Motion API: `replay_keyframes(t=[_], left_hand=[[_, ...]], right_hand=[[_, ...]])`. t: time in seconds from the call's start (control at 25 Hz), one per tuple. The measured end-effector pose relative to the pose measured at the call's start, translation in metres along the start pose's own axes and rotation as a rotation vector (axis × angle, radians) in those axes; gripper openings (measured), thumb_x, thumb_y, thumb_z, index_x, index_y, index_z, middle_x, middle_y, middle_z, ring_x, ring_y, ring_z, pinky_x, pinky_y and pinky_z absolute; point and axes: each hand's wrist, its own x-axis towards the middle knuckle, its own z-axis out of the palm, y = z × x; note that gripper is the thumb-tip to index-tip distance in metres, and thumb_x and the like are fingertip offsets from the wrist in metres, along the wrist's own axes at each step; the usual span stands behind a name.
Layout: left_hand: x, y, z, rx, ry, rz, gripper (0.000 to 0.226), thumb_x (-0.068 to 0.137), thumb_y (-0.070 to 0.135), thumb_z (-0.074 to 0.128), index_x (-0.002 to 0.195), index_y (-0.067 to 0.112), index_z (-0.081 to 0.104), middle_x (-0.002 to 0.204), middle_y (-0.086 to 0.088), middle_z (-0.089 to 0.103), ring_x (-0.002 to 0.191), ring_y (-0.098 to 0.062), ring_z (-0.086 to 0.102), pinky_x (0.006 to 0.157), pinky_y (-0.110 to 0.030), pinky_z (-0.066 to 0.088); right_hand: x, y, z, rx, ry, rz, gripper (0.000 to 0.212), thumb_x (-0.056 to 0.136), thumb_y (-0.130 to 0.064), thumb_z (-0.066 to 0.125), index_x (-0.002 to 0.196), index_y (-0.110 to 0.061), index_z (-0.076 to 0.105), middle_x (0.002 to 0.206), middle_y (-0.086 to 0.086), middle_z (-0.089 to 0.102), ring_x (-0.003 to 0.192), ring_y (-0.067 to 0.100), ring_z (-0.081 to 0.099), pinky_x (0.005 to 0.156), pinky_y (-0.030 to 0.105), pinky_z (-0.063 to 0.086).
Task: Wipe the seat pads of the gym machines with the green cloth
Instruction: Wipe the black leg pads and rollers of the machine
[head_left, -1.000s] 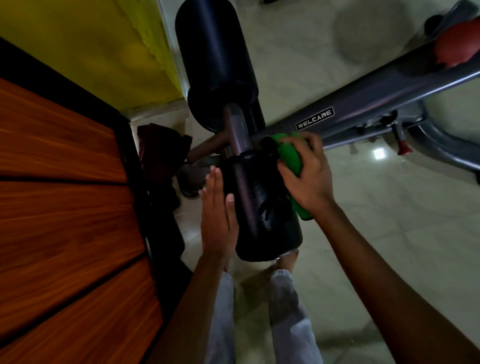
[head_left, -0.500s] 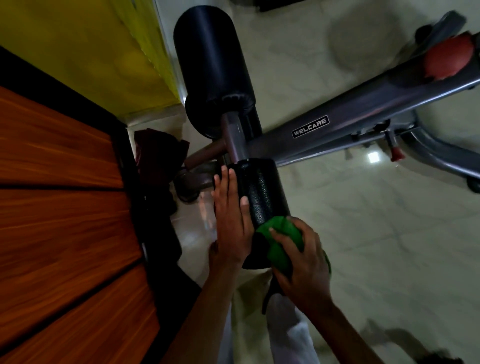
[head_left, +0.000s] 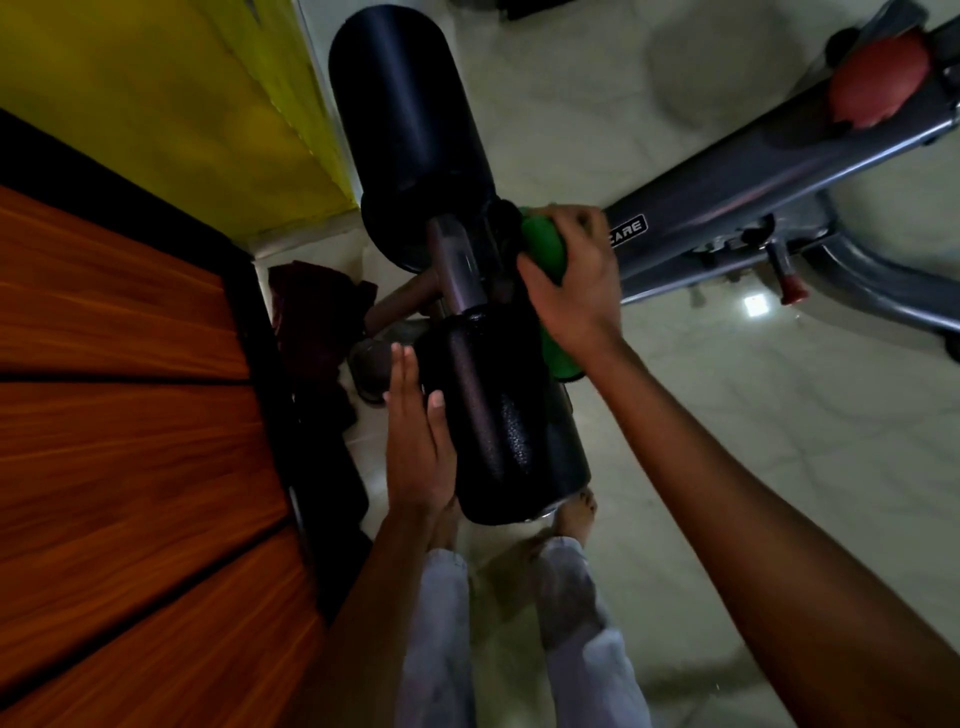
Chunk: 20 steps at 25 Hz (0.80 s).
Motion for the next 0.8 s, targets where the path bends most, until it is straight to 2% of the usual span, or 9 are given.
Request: replay_keyframes(t=[0.08,0.16,0.24,0.44,0.56,0.68,0.8], left_hand=[[0.002,0.014,0.005,-0.012,0.022,0.053,0.054,0.1,0.027,0.027,0.149,0.004,0.019,0.157,-0.002,0.014,0.146,-0.009,0.011,0.119,-0.047,0.013],[0.005,0.03,0.017,0.023,0.006,0.094,0.051,0.101,0.027,0.026,0.149,0.01,0.019,0.157,-0.001,0.015,0.147,-0.013,0.009,0.119,-0.032,0.006],[0.008,0.036,0.024,0.091,-0.014,0.102,0.051,0.101,0.029,0.024,0.149,0.011,0.019,0.158,-0.003,0.016,0.147,-0.015,0.005,0.117,-0.025,-0.001],[0.007,0.028,0.024,0.142,-0.026,0.139,0.053,0.101,0.029,0.022,0.149,0.008,0.019,0.158,-0.007,0.016,0.147,-0.015,0.001,0.118,-0.027,-0.003],[0.008,0.029,0.026,0.14,-0.015,0.123,0.052,0.101,0.029,0.022,0.15,0.01,0.017,0.158,-0.006,0.015,0.147,-0.013,0.001,0.118,-0.028,-0.003],[0.007,0.024,0.024,0.112,-0.024,0.114,0.052,0.101,0.029,0.022,0.15,0.014,0.013,0.159,-0.004,0.015,0.147,-0.012,0.001,0.117,-0.028,-0.002],[0.008,0.019,0.024,0.107,-0.027,0.101,0.052,0.101,0.029,0.022,0.15,0.014,0.014,0.159,-0.004,0.014,0.147,-0.012,0.001,0.118,-0.03,-0.001]], right_hand=[[-0.011,0.008,-0.013,-0.035,-0.003,-0.034,0.045,0.074,-0.023,0.06,0.118,-0.01,0.061,0.12,0.014,0.05,0.105,0.027,0.056,0.085,0.025,0.043],[-0.029,0.011,-0.01,-0.115,-0.13,-0.072,0.046,0.076,-0.025,0.063,0.121,-0.017,0.06,0.127,0.011,0.046,0.108,0.027,0.054,0.085,0.03,0.047],[-0.052,0.011,-0.002,-0.206,-0.233,-0.1,0.048,0.078,-0.026,0.065,0.126,-0.023,0.057,0.134,0.008,0.041,0.113,0.027,0.049,0.087,0.035,0.049],[-0.135,0.028,-0.025,-0.331,-0.256,-0.153,0.053,0.074,-0.044,0.049,0.127,-0.032,0.046,0.137,0.007,0.034,0.114,0.031,0.049,0.079,0.041,0.055],[-0.181,0.037,-0.04,-0.362,-0.277,-0.189,0.051,0.074,-0.043,0.051,0.124,-0.031,0.048,0.136,0.008,0.036,0.109,0.027,0.049,0.073,0.041,0.056],[-0.156,0.026,-0.03,-0.41,-0.243,-0.252,0.044,0.075,-0.043,0.05,0.116,-0.028,0.053,0.132,0.008,0.041,0.1,0.03,0.054,0.067,0.037,0.056],[-0.093,0.008,-0.005,-0.428,-0.206,-0.232,0.04,0.079,-0.039,0.054,0.116,-0.024,0.056,0.133,0.012,0.042,0.102,0.032,0.053,0.073,0.037,0.051]])
